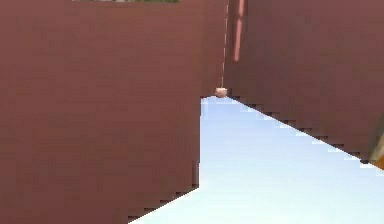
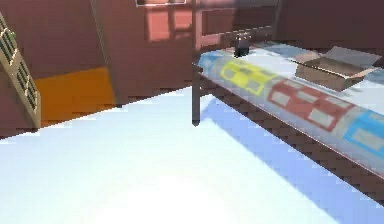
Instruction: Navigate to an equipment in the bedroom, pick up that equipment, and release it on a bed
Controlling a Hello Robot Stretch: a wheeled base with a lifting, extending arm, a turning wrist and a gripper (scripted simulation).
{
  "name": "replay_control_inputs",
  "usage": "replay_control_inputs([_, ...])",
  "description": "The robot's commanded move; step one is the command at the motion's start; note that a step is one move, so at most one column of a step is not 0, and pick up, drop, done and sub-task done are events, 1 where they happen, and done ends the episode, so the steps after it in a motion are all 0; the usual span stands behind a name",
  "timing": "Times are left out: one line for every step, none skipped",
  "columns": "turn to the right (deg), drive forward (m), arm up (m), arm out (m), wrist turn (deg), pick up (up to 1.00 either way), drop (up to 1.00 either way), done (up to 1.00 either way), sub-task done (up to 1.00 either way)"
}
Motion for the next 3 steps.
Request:
replay_control_inputs([-45.0, 0.0, 0.0, 0.0, 0.0, 0.0, 0.0, 0.0, 0.0])
replay_control_inputs([-45.0, 0.0, 0.0, 0.0, 0.0, 0.0, 0.0, 0.0, 0.0])
replay_control_inputs([-45.0, 0.0, 0.0, 0.0, 0.0, 0.0, 0.0, 0.0, 0.0])
